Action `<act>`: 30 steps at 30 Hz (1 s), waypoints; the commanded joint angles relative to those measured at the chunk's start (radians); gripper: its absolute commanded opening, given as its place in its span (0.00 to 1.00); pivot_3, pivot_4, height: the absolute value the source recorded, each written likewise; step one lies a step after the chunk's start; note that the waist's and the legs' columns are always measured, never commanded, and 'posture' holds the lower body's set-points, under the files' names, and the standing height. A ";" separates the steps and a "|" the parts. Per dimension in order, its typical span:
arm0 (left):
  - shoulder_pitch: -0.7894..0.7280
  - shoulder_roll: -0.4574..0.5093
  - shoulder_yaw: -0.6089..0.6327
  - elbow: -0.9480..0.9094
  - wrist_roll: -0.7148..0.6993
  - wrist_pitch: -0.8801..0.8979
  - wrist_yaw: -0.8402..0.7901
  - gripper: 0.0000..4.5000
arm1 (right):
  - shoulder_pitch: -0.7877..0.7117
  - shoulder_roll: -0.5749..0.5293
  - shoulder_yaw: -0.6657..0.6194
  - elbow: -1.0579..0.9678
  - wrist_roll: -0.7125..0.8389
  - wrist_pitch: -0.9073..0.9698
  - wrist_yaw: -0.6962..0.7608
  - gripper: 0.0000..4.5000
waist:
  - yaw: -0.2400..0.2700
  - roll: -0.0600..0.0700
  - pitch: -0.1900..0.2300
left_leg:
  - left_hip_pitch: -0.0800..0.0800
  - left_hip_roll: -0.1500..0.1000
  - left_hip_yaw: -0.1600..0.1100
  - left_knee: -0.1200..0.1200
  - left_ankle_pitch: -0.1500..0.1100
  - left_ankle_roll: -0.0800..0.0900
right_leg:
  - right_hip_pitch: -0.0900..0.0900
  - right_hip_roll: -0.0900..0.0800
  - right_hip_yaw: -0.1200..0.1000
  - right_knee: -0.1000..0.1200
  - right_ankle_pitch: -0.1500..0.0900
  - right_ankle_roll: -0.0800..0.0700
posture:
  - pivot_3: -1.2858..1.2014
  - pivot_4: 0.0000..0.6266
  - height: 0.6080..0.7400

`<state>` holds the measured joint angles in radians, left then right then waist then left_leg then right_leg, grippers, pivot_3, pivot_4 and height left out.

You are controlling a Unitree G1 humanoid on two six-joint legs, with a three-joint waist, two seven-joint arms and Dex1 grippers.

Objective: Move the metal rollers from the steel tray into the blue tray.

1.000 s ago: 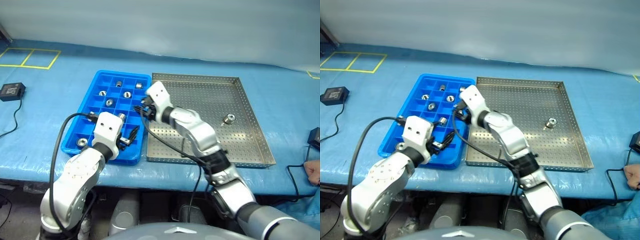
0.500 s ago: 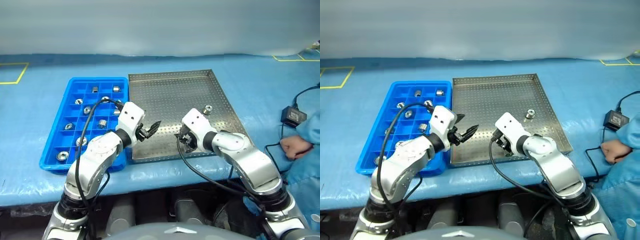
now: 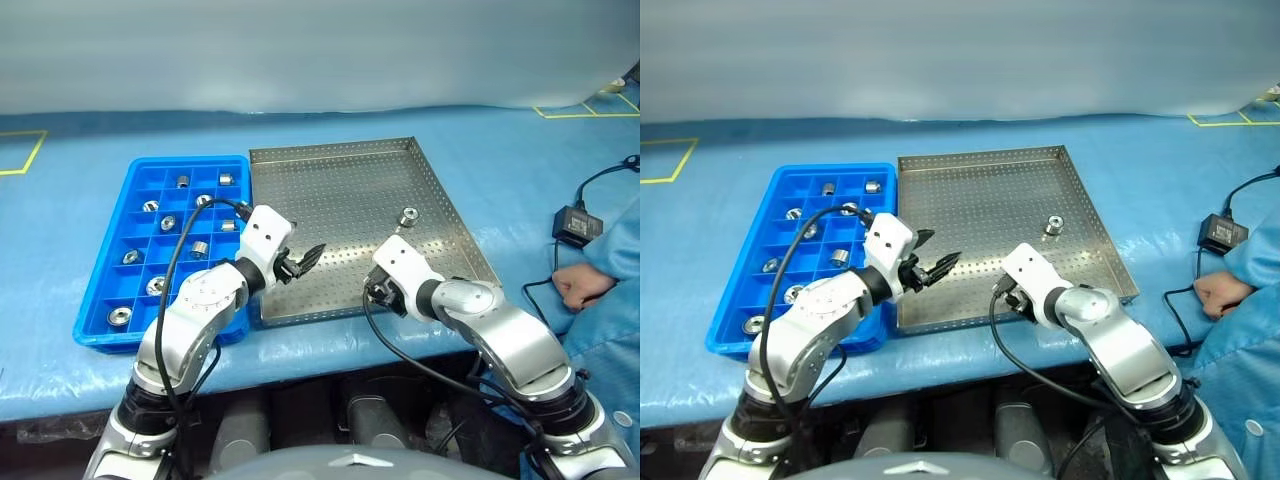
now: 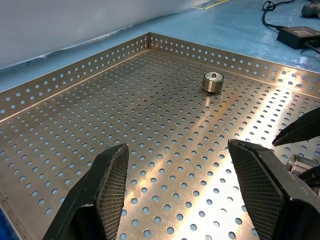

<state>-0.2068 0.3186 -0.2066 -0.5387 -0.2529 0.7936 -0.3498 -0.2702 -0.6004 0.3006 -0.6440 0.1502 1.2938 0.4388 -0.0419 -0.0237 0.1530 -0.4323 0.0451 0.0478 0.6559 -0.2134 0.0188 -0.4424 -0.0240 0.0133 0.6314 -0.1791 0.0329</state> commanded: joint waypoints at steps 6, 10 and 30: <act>0.003 0.008 0.025 -0.050 0.002 -0.008 0.010 0.77 | 0.007 0.000 0.018 0.057 0.008 -0.007 -0.014 0.53 | 0.006 -0.001 0.000 | 0.000 0.000 0.000 0.000 0.000 0.000 | 0.001 0.000 0.000 0.000 0.000 0.000 | 0.50 0.24 1.00; 0.005 0.009 0.024 -0.056 0.001 -0.002 0.014 0.77 | 0.018 0.003 0.011 0.076 0.000 0.004 -0.036 0.53 | 0.007 -0.001 -0.001 | 0.000 0.000 0.000 0.000 0.000 0.000 | 0.001 0.000 0.000 0.000 0.000 0.000 | 0.49 0.24 1.00; -0.001 -0.003 0.012 -0.055 -0.002 0.005 0.025 0.77 | 0.012 -0.087 0.005 0.049 -0.017 0.038 -0.057 0.53 | 0.012 -0.001 -0.001 | 0.000 0.000 0.001 0.002 0.000 0.001 | 0.002 0.000 0.000 0.000 0.000 0.000 | 0.49 0.24 1.00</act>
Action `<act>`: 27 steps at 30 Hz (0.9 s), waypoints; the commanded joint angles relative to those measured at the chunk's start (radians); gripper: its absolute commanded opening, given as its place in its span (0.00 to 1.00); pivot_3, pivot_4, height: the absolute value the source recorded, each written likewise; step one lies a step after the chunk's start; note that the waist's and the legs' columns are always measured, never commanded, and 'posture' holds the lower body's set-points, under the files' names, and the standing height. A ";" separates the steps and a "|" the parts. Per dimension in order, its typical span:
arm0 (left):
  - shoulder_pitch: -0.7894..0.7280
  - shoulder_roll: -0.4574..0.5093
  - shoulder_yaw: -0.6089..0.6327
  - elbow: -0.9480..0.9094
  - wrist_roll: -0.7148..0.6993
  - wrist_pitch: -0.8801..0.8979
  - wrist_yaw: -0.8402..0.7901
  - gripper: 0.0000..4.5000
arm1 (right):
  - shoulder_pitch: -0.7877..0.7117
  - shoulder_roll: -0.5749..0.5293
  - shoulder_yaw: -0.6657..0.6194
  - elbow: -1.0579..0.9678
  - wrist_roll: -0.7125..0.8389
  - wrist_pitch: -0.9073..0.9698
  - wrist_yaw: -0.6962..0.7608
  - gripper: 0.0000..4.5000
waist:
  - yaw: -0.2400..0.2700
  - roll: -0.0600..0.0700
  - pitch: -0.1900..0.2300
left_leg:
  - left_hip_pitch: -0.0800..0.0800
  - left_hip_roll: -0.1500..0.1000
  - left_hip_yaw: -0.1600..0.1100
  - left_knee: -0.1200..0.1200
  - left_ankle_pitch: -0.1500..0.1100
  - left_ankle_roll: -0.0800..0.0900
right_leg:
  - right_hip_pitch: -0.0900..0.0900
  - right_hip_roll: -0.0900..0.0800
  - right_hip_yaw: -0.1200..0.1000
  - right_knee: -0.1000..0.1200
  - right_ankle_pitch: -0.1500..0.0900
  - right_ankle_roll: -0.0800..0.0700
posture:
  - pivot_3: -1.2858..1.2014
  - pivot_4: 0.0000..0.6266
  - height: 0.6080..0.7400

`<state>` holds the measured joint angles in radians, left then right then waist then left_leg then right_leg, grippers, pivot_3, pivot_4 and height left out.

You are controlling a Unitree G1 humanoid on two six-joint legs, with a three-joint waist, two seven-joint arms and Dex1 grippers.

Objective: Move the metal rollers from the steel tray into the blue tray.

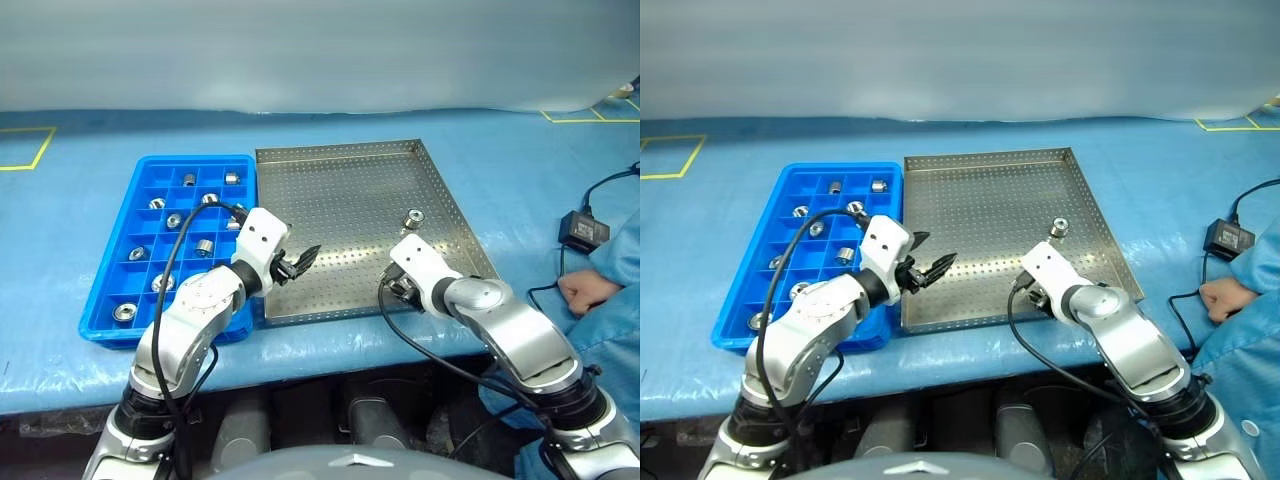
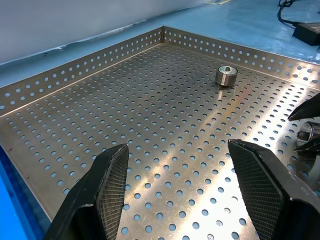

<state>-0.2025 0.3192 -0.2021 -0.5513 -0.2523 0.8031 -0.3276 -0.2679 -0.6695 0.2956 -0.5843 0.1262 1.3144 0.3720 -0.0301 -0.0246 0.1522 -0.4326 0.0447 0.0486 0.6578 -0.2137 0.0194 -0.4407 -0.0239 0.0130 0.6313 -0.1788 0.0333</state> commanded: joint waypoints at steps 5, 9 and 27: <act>-0.004 -0.005 0.009 -0.043 -0.001 -0.007 0.004 0.77 | 0.011 -0.003 0.012 0.007 0.010 0.016 0.003 0.44 | 0.000 0.000 0.000 | 0.000 0.000 0.000 0.000 0.000 0.000 | 0.000 0.000 0.000 0.000 0.000 0.000 | 0.49 0.24 1.00; -0.003 -0.002 0.013 -0.046 -0.002 -0.006 0.003 0.77 | 0.009 -0.001 0.013 0.016 0.009 0.011 0.004 0.35 | 0.000 0.000 0.000 | 0.001 0.000 0.000 0.001 0.000 0.000 | 0.001 0.000 0.000 0.000 0.000 0.000 | 0.49 0.24 1.00; 0.051 0.057 0.123 -0.163 -0.042 0.090 0.011 0.77 | -0.093 0.334 -0.132 -0.012 0.126 -0.242 0.014 0.35 | -0.001 -0.001 0.000 | 0.002 0.001 -0.002 0.004 0.000 0.000 | -0.003 0.001 0.003 0.010 0.000 0.000 | 0.54 0.24 1.00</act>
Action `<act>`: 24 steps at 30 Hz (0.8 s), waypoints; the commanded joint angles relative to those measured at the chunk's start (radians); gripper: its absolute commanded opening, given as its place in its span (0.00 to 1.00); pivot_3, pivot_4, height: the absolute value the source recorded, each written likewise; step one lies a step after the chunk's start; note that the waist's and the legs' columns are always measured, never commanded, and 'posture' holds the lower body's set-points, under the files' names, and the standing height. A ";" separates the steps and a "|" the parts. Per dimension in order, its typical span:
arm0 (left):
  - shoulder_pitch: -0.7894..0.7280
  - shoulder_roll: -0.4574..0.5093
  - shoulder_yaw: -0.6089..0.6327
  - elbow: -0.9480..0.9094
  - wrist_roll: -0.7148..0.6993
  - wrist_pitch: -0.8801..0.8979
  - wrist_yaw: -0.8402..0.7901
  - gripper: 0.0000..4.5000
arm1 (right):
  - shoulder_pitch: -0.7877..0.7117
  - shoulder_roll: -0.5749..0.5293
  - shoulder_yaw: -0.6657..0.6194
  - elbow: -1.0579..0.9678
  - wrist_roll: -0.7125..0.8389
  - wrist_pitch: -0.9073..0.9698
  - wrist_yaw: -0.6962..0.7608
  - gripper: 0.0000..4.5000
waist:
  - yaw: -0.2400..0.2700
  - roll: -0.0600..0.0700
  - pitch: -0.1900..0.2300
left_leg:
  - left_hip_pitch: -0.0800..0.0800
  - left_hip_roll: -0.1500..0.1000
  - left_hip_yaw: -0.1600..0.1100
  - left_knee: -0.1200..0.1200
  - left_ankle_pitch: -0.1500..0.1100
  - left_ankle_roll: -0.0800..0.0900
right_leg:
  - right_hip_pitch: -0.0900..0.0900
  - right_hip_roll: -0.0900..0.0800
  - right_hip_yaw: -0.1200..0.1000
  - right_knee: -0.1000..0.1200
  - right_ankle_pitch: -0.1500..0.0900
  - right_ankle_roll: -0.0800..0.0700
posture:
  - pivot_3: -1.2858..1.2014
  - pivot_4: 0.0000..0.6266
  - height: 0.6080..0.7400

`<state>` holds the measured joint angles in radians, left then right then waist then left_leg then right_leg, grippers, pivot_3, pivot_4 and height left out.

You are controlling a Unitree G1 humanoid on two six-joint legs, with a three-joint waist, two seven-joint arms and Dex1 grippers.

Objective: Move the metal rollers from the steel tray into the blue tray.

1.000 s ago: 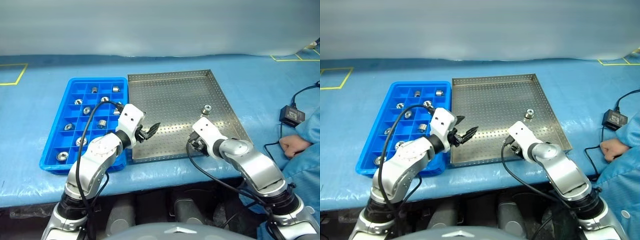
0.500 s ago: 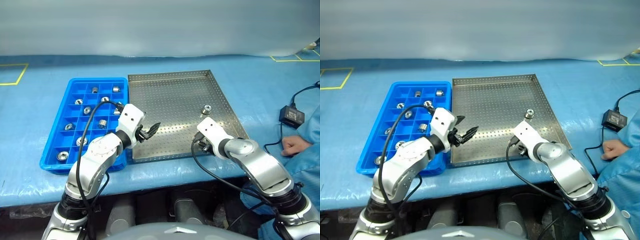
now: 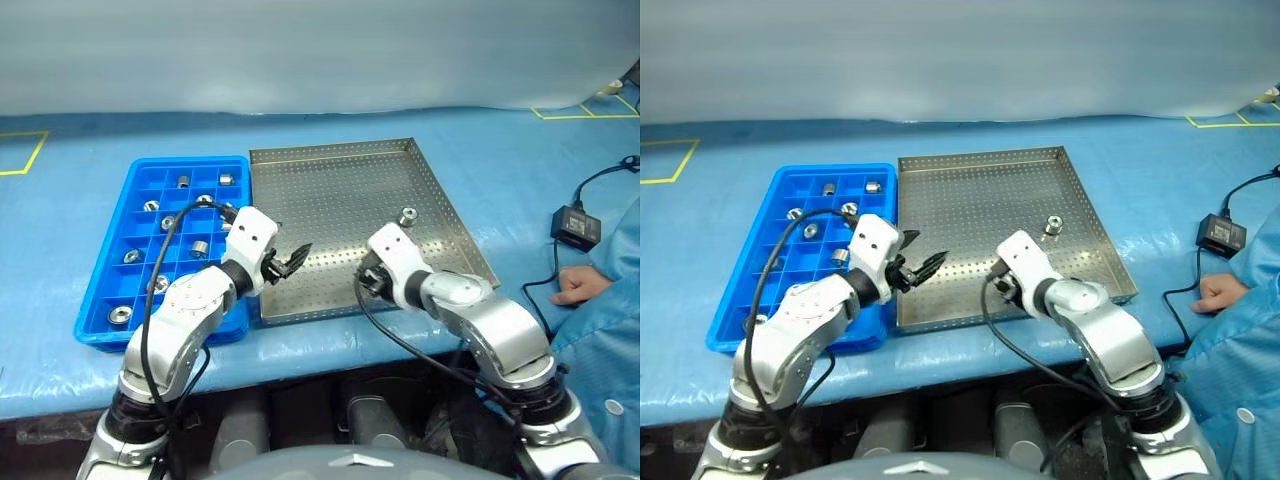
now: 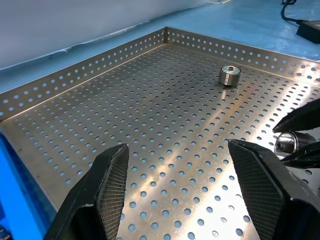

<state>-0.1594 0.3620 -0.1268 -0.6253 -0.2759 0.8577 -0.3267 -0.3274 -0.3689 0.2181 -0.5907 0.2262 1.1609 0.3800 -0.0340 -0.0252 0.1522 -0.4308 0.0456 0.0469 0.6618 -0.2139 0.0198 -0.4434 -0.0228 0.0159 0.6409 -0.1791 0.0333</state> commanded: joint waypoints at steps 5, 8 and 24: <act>0.046 0.019 0.164 -0.195 0.010 0.107 0.098 0.77 | -0.112 0.091 -0.054 0.065 0.102 -0.148 0.077 0.35 | 0.027 0.000 0.000 | 0.000 0.000 0.000 0.001 0.000 0.000 | 0.001 -0.001 0.000 0.000 0.000 0.000 | 0.58 0.24 1.00; 0.050 -0.002 0.271 -0.229 0.020 0.150 0.161 0.77 | -0.142 0.116 0.011 0.100 0.120 -0.180 0.117 0.35 | 0.040 0.000 0.000 | 0.000 0.000 0.000 0.001 0.000 0.000 | 0.000 -0.001 -0.001 0.001 0.000 0.000 | 0.59 0.24 1.00; 0.093 0.107 0.452 -0.236 0.024 0.356 0.145 0.77 | -0.248 0.389 0.296 0.465 0.036 -0.413 0.152 0.35 | 0.084 -0.001 0.000 | 0.000 0.000 -0.001 -0.001 0.001 -0.001 | 0.000 -0.001 -0.003 0.001 -0.001 -0.002 | 0.61 0.24 1.00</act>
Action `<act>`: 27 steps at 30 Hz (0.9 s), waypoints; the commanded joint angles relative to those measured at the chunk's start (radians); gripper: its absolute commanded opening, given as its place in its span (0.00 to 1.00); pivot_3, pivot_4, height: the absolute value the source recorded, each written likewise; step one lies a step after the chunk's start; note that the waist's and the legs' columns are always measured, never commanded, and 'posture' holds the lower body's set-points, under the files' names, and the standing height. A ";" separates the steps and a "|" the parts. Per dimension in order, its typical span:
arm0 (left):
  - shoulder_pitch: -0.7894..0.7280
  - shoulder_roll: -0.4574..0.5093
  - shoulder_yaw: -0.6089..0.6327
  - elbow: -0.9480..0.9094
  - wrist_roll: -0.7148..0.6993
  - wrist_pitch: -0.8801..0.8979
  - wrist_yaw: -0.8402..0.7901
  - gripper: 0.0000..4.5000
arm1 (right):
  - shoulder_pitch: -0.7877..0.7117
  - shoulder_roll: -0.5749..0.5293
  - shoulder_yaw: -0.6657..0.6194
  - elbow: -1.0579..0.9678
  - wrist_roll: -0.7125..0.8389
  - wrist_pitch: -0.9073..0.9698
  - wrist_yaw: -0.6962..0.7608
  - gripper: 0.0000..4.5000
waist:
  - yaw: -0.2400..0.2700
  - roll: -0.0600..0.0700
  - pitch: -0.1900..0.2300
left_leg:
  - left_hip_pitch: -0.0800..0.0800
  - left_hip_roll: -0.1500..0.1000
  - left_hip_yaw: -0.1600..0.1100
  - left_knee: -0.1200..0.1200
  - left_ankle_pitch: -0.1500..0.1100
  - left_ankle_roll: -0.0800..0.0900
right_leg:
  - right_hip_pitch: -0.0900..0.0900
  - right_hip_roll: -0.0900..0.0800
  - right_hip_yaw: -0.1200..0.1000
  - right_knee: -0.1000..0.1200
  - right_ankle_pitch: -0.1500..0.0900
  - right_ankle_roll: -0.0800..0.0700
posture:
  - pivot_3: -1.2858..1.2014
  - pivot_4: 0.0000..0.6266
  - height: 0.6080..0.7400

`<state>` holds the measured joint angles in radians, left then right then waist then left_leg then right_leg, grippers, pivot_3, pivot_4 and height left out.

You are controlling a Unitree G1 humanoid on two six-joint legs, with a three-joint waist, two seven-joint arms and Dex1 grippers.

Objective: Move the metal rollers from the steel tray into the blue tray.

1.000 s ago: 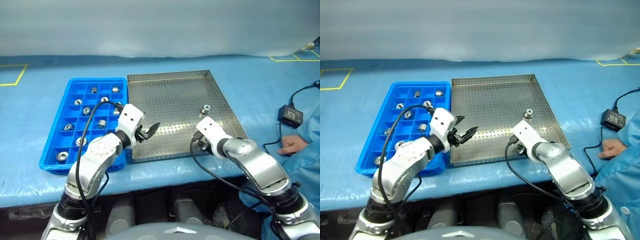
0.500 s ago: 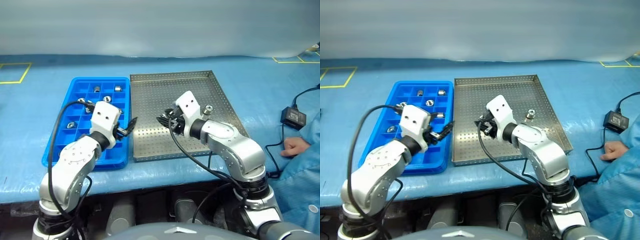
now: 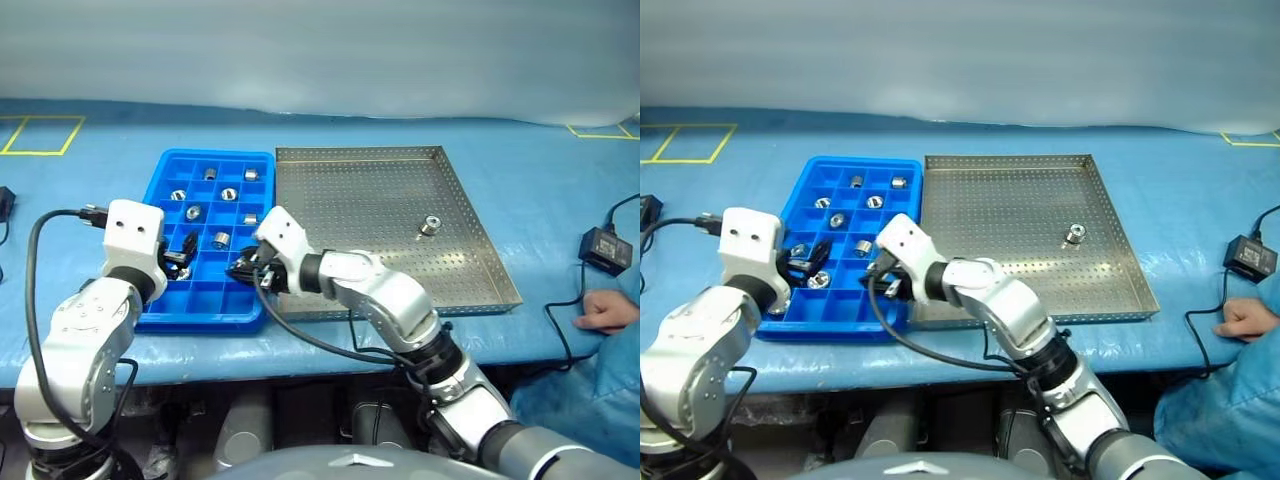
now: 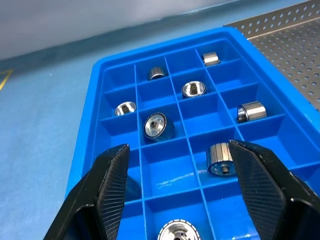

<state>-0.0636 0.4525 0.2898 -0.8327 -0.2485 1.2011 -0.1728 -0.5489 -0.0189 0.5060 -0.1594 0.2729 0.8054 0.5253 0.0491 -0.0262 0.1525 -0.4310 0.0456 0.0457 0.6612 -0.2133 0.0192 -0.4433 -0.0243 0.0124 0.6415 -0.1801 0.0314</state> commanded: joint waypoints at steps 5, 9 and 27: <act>0.002 0.032 0.057 -0.022 -0.001 0.024 -0.019 0.77 | -0.029 0.083 0.039 0.109 -0.029 -0.095 0.026 0.35 | 0.002 0.000 0.000 | 0.000 0.000 -0.001 0.000 0.000 0.000 | 0.000 0.000 0.000 0.000 0.000 0.000 | 0.61 0.24 1.00; 0.002 0.033 0.055 -0.018 0.000 0.023 -0.022 0.77 | -0.031 0.098 0.048 0.132 -0.031 -0.108 0.048 0.35 | 0.005 0.000 0.000 | 0.000 0.000 -0.001 -0.001 0.000 -0.001 | -0.001 -0.001 -0.001 0.000 0.000 0.000 | 0.61 0.24 1.00; -0.041 -0.023 -0.051 0.020 -0.031 -0.053 -0.053 0.77 | -0.012 0.069 -0.055 0.056 -0.085 -0.116 -0.045 0.79 | 0.005 0.000 0.000 | 0.000 0.000 -0.001 -0.003 0.000 -0.001 | -0.001 -0.002 -0.002 -0.001 -0.001 -0.002 | 0.59 0.24 1.00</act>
<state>-0.0893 0.4337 0.2513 -0.7951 -0.2623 1.1885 -0.2122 -0.5582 0.0620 0.4940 -0.0305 0.2031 0.7046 0.5072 0.0540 -0.0261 0.1527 -0.4313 0.0457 0.0451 0.6581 -0.2136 0.0180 -0.4447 -0.0264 0.0106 0.6400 -0.1811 0.0298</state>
